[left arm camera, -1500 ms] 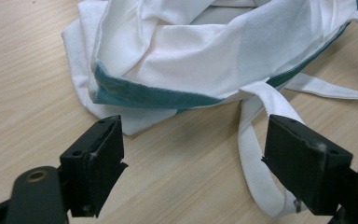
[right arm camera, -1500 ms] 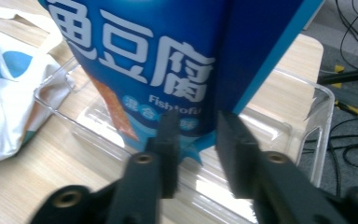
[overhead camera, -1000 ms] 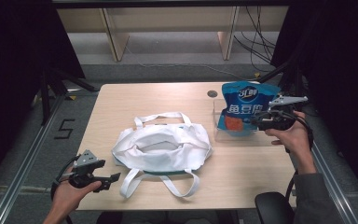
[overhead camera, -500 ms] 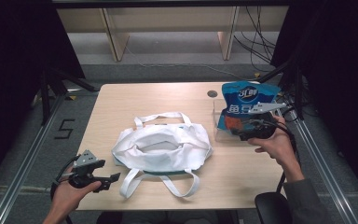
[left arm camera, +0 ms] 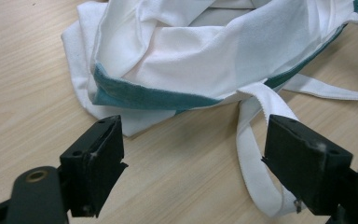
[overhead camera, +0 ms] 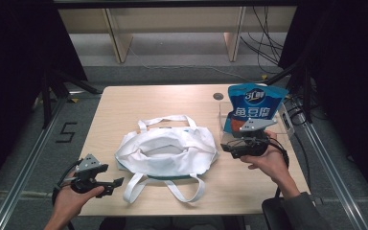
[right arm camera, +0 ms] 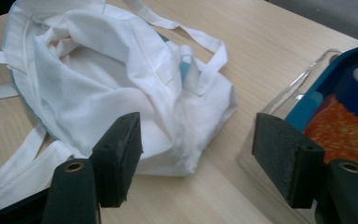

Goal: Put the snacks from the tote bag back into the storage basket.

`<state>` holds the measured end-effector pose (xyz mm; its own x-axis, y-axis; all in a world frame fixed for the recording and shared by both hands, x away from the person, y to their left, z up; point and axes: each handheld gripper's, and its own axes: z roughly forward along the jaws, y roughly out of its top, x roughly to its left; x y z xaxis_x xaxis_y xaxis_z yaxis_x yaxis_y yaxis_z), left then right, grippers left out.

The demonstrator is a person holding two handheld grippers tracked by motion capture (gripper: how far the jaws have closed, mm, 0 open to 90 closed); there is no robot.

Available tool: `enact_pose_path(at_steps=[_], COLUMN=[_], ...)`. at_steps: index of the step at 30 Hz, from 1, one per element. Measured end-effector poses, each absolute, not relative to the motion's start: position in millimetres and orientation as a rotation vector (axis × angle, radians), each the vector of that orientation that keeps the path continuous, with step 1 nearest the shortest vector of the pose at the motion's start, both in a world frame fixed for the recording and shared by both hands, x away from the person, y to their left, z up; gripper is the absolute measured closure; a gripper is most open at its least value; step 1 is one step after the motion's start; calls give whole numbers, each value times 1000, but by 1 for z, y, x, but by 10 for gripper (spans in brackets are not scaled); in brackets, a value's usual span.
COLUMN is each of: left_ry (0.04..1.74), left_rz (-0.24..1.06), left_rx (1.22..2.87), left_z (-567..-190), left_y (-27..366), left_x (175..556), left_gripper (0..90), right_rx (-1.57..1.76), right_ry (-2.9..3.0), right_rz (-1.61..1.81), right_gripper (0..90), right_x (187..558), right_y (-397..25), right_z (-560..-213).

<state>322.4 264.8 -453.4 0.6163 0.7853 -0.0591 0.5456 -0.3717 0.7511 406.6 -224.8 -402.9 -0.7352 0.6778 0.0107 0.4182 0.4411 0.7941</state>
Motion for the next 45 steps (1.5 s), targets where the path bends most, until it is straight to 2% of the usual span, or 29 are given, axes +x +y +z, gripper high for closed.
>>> enact_pose_path(at_steps=[19,45], left_ry=[1038,1039], left_rz=[399,396], left_rx=[2081,2099], left_z=[-454,-453], left_y=[265,265], left_x=[323,322], left_gripper=[193,193], right_rx=[922,904], right_ry=[2427,2456], right_rz=[1213,1196], right_gripper=[287,265], right_x=[376,375], right_y=[-215,-218], right_z=[-436,-446])
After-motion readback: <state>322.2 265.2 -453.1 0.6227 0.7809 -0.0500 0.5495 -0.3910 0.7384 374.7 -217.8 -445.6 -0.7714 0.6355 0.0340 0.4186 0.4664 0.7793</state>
